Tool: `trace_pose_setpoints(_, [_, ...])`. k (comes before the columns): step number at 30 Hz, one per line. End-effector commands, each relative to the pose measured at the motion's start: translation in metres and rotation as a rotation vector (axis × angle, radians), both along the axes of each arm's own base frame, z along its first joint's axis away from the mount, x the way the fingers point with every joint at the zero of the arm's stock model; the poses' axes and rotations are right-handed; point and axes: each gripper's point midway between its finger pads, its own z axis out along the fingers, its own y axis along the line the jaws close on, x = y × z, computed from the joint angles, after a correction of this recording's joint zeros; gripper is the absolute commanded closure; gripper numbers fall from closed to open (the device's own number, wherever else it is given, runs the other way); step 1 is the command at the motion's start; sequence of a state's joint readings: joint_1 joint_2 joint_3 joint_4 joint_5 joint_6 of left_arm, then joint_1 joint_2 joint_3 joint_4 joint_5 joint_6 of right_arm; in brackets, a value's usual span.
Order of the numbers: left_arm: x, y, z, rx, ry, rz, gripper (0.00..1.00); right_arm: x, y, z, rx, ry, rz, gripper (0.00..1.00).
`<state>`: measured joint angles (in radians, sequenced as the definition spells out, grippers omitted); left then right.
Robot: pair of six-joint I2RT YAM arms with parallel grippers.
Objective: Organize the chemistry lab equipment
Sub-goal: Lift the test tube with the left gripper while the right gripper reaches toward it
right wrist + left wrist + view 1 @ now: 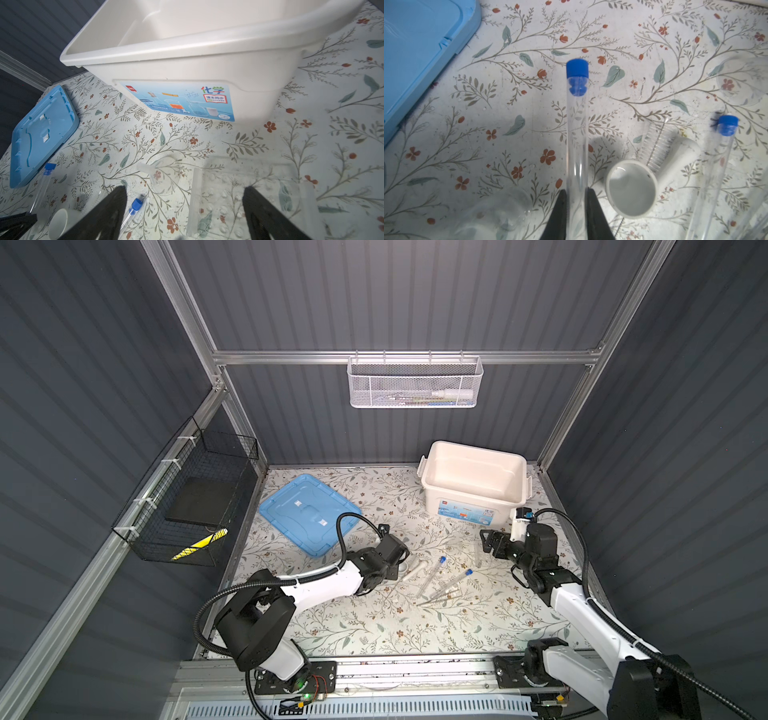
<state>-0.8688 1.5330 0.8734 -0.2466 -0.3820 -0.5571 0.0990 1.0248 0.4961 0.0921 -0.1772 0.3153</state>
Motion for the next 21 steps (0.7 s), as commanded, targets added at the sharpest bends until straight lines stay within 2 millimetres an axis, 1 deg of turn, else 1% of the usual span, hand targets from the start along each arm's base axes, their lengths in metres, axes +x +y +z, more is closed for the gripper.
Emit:
trace_pose_setpoints(1, [0.01,-0.002,0.022,0.007,-0.057,-0.024,0.84,0.003,0.014,0.015,0.048,-0.033,0.06,0.12])
trace_pose_setpoints(9, [0.02,-0.02,0.037,-0.002,-0.096,-0.081,0.85,0.004,0.025,0.017,0.099,-0.033,0.088,0.13])
trace_pose_setpoints(13, [0.024,-0.039,0.046,-0.032,-0.129,-0.151,0.85,0.005,0.035,0.019,0.142,-0.032,0.123,0.14])
trace_pose_setpoints(14, [0.024,-0.046,0.048,-0.038,-0.135,-0.179,0.85,0.004,0.044,0.021,0.167,-0.029,0.164,0.15])
trace_pose_setpoints(15, [0.024,-0.052,0.05,-0.044,-0.141,-0.202,0.85,0.004,0.047,0.021,0.176,-0.026,0.176,0.15])
trace_pose_setpoints(19, [0.017,-0.08,0.057,-0.051,-0.182,-0.329,0.85,0.007,0.056,0.025,0.209,-0.013,0.2,0.16])
trace_pose_setpoints(21, [0.014,-0.09,0.058,-0.048,-0.196,-0.375,0.85,0.007,0.061,0.031,0.23,-0.018,0.215,0.16])
